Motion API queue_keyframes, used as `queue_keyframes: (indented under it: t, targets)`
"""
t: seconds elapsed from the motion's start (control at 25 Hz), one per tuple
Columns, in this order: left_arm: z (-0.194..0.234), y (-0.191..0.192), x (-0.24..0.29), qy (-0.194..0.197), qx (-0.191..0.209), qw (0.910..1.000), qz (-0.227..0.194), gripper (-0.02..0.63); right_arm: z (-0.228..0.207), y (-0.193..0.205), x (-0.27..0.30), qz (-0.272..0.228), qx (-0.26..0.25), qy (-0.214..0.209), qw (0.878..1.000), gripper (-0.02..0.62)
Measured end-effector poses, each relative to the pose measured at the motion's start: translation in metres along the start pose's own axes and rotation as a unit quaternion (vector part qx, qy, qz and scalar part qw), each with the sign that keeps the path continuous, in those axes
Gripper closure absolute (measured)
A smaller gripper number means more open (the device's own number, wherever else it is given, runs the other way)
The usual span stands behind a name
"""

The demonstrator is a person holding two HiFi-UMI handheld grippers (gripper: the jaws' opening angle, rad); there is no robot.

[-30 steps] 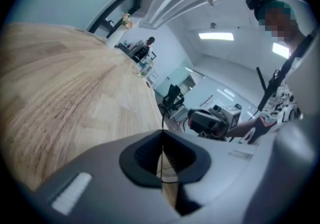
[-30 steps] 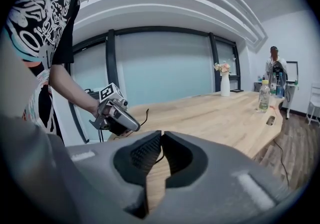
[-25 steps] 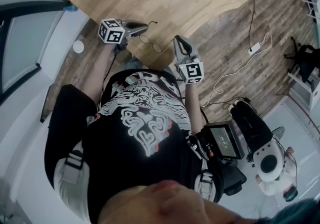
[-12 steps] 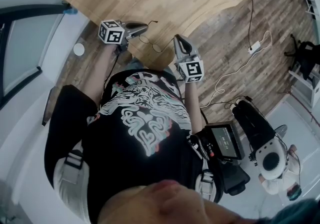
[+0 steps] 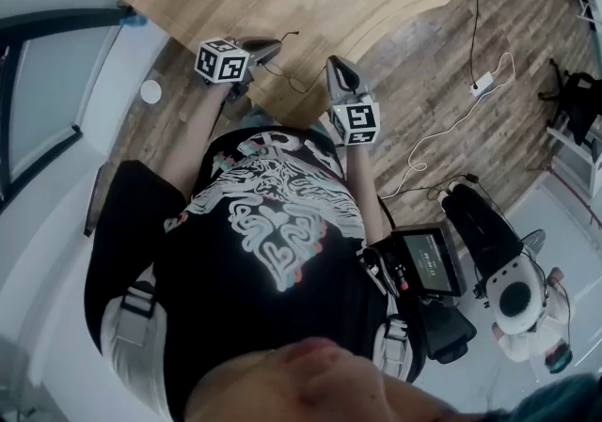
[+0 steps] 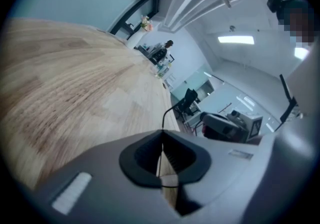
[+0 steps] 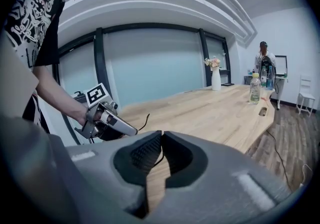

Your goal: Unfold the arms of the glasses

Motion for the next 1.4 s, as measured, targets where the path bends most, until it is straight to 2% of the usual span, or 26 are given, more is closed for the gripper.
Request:
queue_keyframes:
  t: [0.16,0.4,0.84,1.4]
  targets:
    - [0.007,0.001,0.006,-0.043,0.012,0.9989,0.011,0.614,-0.005,0.001,0.010,0.012,0.006,0.012,1.000,0.581]
    - [0.009,0.006,0.008,-0.066,0.014,0.9976,0.018,0.614,-0.011,0.007,0.012,0.019,0.022,0.023,0.999,0.583]
    - [0.012,0.009,0.010,-0.067,0.021,0.9971,0.030,0.614,-0.011,0.013,0.013,0.023,0.029,0.034,0.999,0.583]
    - [0.005,0.006,0.008,-0.059,0.010,0.9980,0.020,0.614,-0.015,0.010,0.008,0.017,0.037,0.035,0.999,0.583]
Point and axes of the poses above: the fingertips, and each gripper's own axes: x forward along the fingers, z to its left, y out of its underside, the point moved 1 cm from there along -x, backward along the fingers, and after that the axes turned 14 degrees about x, right-handed, at the moved point
